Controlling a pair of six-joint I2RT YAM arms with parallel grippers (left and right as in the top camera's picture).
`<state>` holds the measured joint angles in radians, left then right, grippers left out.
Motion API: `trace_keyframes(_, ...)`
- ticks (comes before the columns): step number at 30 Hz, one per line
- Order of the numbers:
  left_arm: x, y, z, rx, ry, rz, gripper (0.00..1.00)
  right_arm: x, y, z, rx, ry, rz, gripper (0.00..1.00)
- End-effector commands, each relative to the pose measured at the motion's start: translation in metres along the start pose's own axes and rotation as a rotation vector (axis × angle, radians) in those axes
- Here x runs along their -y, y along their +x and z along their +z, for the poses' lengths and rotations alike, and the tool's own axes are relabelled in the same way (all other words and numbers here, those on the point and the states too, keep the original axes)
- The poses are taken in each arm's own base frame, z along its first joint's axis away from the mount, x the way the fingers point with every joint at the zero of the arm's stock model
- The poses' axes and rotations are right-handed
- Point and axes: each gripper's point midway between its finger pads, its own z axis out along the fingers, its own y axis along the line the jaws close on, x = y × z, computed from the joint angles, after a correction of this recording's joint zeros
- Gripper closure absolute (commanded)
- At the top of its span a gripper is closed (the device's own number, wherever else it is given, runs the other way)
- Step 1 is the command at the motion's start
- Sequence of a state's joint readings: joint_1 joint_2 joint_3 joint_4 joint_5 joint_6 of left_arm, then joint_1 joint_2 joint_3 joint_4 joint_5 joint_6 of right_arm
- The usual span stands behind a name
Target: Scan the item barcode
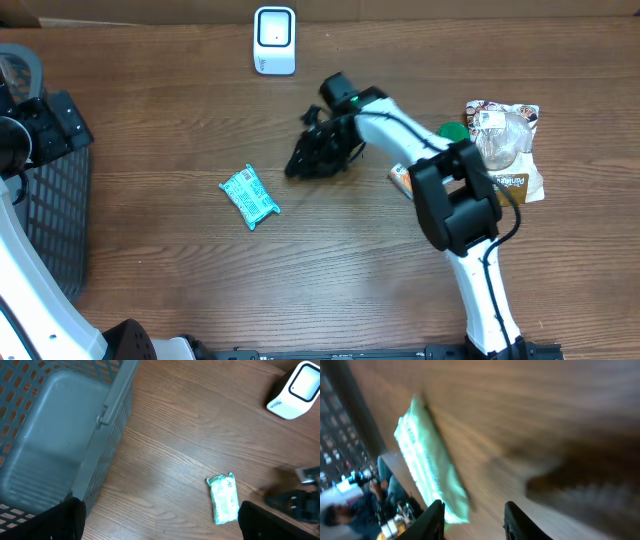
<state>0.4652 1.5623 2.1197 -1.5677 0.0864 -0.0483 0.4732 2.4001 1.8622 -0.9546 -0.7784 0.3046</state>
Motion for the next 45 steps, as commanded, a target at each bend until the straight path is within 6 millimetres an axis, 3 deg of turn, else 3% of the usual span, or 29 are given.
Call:
trace_keyframes(1, 0.002, -0.002, -0.001, 0.007, 0.011, 0.017, 0.0, -0.016, -0.016, -0.034, 0.078, 0.036, -0.083, 0.67)
trace_keyframes(5, 0.002, -0.002, -0.001, 0.007, 0.012, 0.017, 0.0, -0.027, -0.002, -0.023, 0.036, 0.057, -0.109, 0.75)
trace_keyframes(11, 0.002, -0.002, -0.001, 0.007, 0.011, 0.017, 0.0, -0.066, 0.037, 0.031, -0.05, 0.102, -0.235, 0.79)
trace_keyframes(15, 0.002, -0.002, -0.001, 0.007, 0.012, 0.017, 0.0, -0.063, 0.045, 0.055, -0.006, 0.28, -0.239, 0.79)
trace_keyframes(20, 0.002, -0.002, -0.001, 0.007, 0.012, 0.017, 0.0, -0.057, 0.045, 0.071, 0.099, 0.492, -0.295, 0.78)
trace_keyframes(26, 0.002, -0.002, -0.001, 0.007, 0.012, 0.017, 0.01, -0.064, 0.043, 0.073, 0.132, 0.525, -0.331, 0.79)
trace_keyframes(34, 0.002, -0.002, -0.001, 0.007, 0.011, 0.017, 0.0, -0.09, 0.019, 0.032, 0.216, 0.524, -0.335, 0.82)
trace_keyframes(36, 0.002, -0.002, -0.001, 0.007, 0.012, 0.017, 0.0, -0.094, 0.017, 0.029, 0.216, 0.506, -0.336, 0.82)
trace_keyframes(45, 0.002, -0.002, -0.001, 0.007, 0.012, 0.017, 0.0, -0.155, 0.038, 0.073, 0.142, 0.191, -0.441, 0.73)
